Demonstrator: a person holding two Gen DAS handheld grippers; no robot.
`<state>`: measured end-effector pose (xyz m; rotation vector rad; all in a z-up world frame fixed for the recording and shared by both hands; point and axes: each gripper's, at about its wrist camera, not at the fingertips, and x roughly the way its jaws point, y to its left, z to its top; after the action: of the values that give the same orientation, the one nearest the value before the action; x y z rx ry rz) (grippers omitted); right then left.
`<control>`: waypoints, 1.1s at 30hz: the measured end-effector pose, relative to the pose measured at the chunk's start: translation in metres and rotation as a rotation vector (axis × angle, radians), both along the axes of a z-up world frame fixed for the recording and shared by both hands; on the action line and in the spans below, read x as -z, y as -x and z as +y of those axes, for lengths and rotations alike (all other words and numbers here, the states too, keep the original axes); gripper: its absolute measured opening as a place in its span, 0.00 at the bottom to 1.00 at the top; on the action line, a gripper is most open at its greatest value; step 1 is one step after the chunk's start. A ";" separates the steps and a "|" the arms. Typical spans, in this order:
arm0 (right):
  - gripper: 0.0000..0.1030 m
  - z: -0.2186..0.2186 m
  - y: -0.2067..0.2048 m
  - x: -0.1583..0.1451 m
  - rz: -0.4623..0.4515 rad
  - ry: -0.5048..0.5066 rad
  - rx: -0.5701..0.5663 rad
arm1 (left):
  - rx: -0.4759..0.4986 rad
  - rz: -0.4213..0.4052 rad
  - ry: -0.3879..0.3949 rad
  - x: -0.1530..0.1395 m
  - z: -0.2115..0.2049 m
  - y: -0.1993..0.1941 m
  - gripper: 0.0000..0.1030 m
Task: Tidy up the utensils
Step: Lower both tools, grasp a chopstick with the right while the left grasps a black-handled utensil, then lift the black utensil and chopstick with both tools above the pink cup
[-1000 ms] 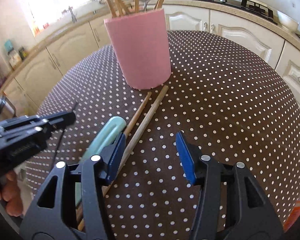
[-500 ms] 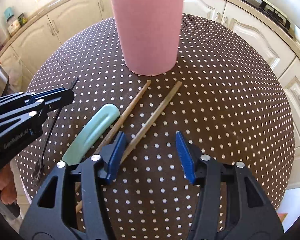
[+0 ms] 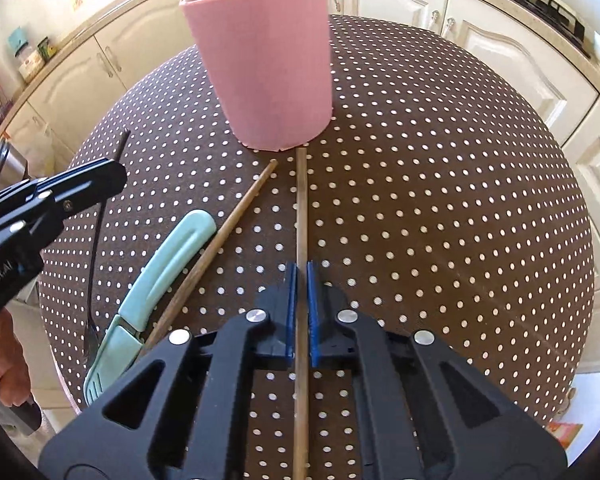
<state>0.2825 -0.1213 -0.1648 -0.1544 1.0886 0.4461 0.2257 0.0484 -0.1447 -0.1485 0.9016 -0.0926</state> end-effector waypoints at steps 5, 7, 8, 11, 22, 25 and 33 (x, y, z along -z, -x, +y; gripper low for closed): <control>0.05 -0.018 0.011 -0.004 -0.051 -0.046 0.021 | 0.011 -0.013 0.013 -0.006 -0.004 -0.001 0.11; 0.06 -0.023 0.018 -0.009 -0.074 -0.103 0.032 | 0.017 -0.033 0.019 -0.009 -0.007 -0.001 0.11; 0.06 -0.027 0.021 -0.013 -0.093 -0.130 0.033 | 0.022 -0.042 0.022 -0.011 -0.008 -0.001 0.10; 0.06 -0.039 0.033 -0.027 -0.155 -0.214 0.043 | 0.030 -0.075 0.029 -0.018 -0.011 0.001 0.10; 0.06 -0.068 0.065 -0.077 -0.356 -0.361 0.047 | 0.039 -0.217 0.055 -0.056 -0.021 0.013 0.10; 0.06 -0.070 0.064 -0.088 -0.410 -0.391 0.060 | 0.046 -0.243 0.057 -0.065 -0.024 0.013 0.09; 0.06 -0.057 0.053 -0.112 -0.523 -0.422 0.050 | 0.042 -0.323 0.059 -0.088 -0.026 0.010 0.09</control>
<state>0.2291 -0.1788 -0.0526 0.1265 0.4694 0.5429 0.2155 0.0224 -0.0562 -0.1643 0.5803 -0.1768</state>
